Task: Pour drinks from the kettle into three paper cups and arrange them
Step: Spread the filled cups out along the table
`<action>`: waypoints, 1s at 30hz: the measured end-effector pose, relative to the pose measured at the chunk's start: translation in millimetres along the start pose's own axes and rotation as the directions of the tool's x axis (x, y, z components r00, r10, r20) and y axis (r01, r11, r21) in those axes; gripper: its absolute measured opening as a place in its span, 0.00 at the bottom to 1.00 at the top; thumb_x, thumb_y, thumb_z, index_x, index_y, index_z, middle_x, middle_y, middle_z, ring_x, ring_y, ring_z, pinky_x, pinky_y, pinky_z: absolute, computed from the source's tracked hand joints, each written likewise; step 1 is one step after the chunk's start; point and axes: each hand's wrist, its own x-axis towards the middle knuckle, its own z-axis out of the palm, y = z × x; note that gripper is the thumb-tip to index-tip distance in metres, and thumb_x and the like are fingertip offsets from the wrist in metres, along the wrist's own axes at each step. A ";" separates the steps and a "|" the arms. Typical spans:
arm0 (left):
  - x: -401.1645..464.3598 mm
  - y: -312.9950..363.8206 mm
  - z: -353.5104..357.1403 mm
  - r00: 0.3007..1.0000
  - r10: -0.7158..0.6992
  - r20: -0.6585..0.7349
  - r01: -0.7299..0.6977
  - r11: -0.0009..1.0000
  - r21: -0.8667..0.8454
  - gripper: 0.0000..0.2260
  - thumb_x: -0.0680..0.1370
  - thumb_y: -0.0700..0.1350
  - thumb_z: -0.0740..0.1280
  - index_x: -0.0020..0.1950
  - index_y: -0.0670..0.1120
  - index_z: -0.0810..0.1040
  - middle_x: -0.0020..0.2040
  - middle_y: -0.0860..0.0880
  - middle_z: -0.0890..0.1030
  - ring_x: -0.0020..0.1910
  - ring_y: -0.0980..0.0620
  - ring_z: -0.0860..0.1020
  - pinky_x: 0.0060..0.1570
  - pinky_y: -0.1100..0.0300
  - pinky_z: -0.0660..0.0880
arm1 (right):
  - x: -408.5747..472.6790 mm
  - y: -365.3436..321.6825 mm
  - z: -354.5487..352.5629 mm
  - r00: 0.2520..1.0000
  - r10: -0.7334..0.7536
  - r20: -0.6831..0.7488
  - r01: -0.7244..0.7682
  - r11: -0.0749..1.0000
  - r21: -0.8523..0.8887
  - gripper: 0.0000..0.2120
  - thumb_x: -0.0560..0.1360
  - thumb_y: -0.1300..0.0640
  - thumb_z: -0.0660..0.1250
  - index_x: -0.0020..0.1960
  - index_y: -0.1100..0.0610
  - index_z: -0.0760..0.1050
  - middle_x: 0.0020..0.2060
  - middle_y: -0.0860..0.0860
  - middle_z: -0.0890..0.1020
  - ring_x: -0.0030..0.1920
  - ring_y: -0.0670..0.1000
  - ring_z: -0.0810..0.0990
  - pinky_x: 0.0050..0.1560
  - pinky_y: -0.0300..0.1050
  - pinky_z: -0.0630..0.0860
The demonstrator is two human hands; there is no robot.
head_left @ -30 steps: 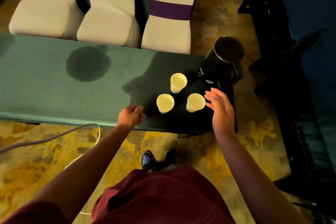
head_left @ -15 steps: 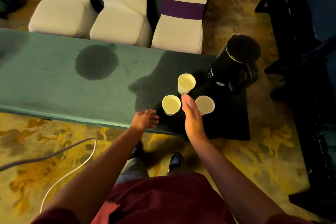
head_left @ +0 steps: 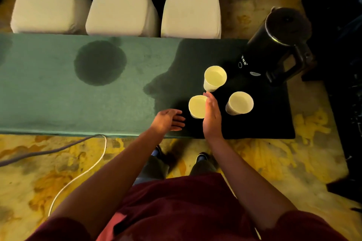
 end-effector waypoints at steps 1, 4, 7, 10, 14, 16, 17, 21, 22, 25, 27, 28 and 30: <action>2.2 2.0 -0.7 1.000 -0.010 0.004 0.010 1.000 -0.014 0.16 0.85 0.42 0.56 0.65 0.34 0.75 0.47 0.39 0.81 0.39 0.44 0.81 0.40 0.55 0.79 | 2.4 3.4 2.5 1.000 -0.005 -0.009 0.005 1.000 0.000 0.17 0.88 0.58 0.54 0.73 0.61 0.72 0.70 0.55 0.76 0.71 0.53 0.73 0.64 0.28 0.69; 7.6 4.1 2.6 0.999 -0.040 0.028 0.041 0.999 -0.029 0.16 0.85 0.42 0.56 0.65 0.33 0.74 0.46 0.39 0.81 0.39 0.43 0.80 0.43 0.53 0.79 | 7.4 10.3 3.8 0.999 -0.042 -0.027 0.041 0.999 -0.019 0.17 0.87 0.56 0.54 0.70 0.60 0.75 0.67 0.55 0.79 0.68 0.53 0.77 0.67 0.43 0.73; 12.3 1.5 6.5 0.997 -0.045 0.060 0.046 0.999 -0.013 0.16 0.86 0.40 0.53 0.67 0.32 0.73 0.49 0.36 0.80 0.40 0.42 0.80 0.46 0.52 0.79 | 11.4 7.8 3.0 0.998 -0.052 -0.022 0.050 0.996 -0.075 0.20 0.85 0.50 0.53 0.65 0.57 0.79 0.61 0.52 0.82 0.61 0.51 0.80 0.60 0.43 0.76; 15.4 1.7 7.1 0.997 -0.041 0.067 0.042 0.999 -0.014 0.16 0.86 0.40 0.52 0.68 0.33 0.72 0.52 0.33 0.79 0.41 0.41 0.82 0.45 0.51 0.81 | 13.4 4.3 3.6 0.998 -0.050 -0.037 0.046 0.993 -0.110 0.19 0.85 0.49 0.54 0.63 0.57 0.80 0.58 0.52 0.84 0.58 0.51 0.81 0.57 0.43 0.77; 16.2 6.8 12.0 0.994 -0.082 0.065 0.087 0.993 -0.082 0.17 0.86 0.44 0.55 0.67 0.34 0.73 0.53 0.34 0.80 0.43 0.40 0.82 0.49 0.48 0.80 | 11.6 -1.7 1.5 0.996 -0.066 -0.053 0.058 0.989 -0.139 0.17 0.86 0.52 0.55 0.62 0.59 0.79 0.56 0.55 0.84 0.56 0.53 0.80 0.56 0.46 0.76; 12.4 10.5 17.6 0.992 -0.097 0.086 0.109 0.984 -0.142 0.18 0.86 0.48 0.56 0.65 0.36 0.75 0.53 0.36 0.82 0.46 0.40 0.83 0.52 0.48 0.80 | 6.1 -13.3 1.5 0.997 -0.068 -0.047 0.062 0.990 -0.128 0.13 0.87 0.54 0.55 0.58 0.52 0.79 0.53 0.49 0.84 0.53 0.44 0.80 0.54 0.38 0.75; 9.9 12.5 21.5 0.991 -0.094 0.090 0.110 0.977 -0.184 0.18 0.85 0.49 0.56 0.64 0.37 0.75 0.52 0.37 0.82 0.47 0.40 0.83 0.52 0.48 0.80 | 2.7 -20.9 1.9 0.997 -0.066 -0.047 0.061 0.992 -0.111 0.12 0.87 0.54 0.55 0.57 0.48 0.79 0.51 0.45 0.83 0.51 0.38 0.80 0.52 0.33 0.74; -6.1 23.9 41.2 0.994 -0.074 0.082 0.104 0.881 -0.461 0.15 0.84 0.48 0.59 0.64 0.40 0.76 0.53 0.40 0.82 0.46 0.43 0.83 0.38 0.52 0.83 | -10.6 -52.6 3.4 0.997 -0.066 -0.027 0.065 0.998 -0.019 0.15 0.87 0.54 0.56 0.57 0.49 0.81 0.51 0.44 0.86 0.52 0.39 0.82 0.52 0.31 0.75; -11.0 26.7 46.0 0.994 -0.064 0.090 0.102 0.838 -0.536 0.13 0.84 0.46 0.60 0.63 0.41 0.77 0.51 0.41 0.82 0.45 0.45 0.83 0.36 0.53 0.82 | -13.7 -60.0 3.8 0.997 -0.072 -0.018 0.072 0.997 -0.003 0.16 0.87 0.55 0.56 0.55 0.47 0.83 0.49 0.42 0.87 0.52 0.39 0.83 0.52 0.31 0.75; -24.2 34.7 55.5 0.995 -0.035 0.097 0.093 0.704 -0.704 0.09 0.83 0.41 0.60 0.54 0.40 0.79 0.42 0.42 0.85 0.37 0.47 0.86 0.32 0.56 0.81 | -23.5 -85.0 4.8 0.997 -0.077 0.020 0.076 0.997 0.022 0.24 0.87 0.57 0.56 0.49 0.32 0.82 0.45 0.30 0.85 0.50 0.34 0.82 0.48 0.26 0.74; -29.0 38.9 57.8 0.993 -0.004 0.117 0.091 0.651 -0.753 0.10 0.83 0.40 0.58 0.54 0.40 0.78 0.43 0.41 0.85 0.37 0.47 0.85 0.33 0.56 0.81 | -26.1 -94.7 5.1 0.997 -0.069 0.023 0.068 0.997 0.038 0.24 0.87 0.56 0.57 0.48 0.30 0.82 0.45 0.30 0.85 0.50 0.35 0.83 0.48 0.28 0.74; -31.6 41.1 58.2 0.992 0.003 0.122 0.093 0.633 -0.769 0.10 0.84 0.41 0.58 0.54 0.39 0.78 0.43 0.41 0.85 0.37 0.47 0.85 0.34 0.56 0.81 | -26.1 -97.9 4.9 0.998 -0.062 0.018 0.061 0.997 0.046 0.22 0.86 0.54 0.57 0.49 0.32 0.83 0.46 0.33 0.86 0.51 0.37 0.83 0.50 0.30 0.75; -36.1 46.6 57.5 0.992 -0.001 0.130 0.103 0.611 -0.785 0.10 0.83 0.43 0.59 0.55 0.40 0.78 0.42 0.41 0.84 0.37 0.45 0.85 0.33 0.55 0.81 | -24.4 -100.0 4.2 0.998 -0.062 0.025 0.060 0.995 0.079 0.17 0.85 0.52 0.58 0.50 0.42 0.85 0.48 0.39 0.87 0.53 0.42 0.84 0.52 0.35 0.76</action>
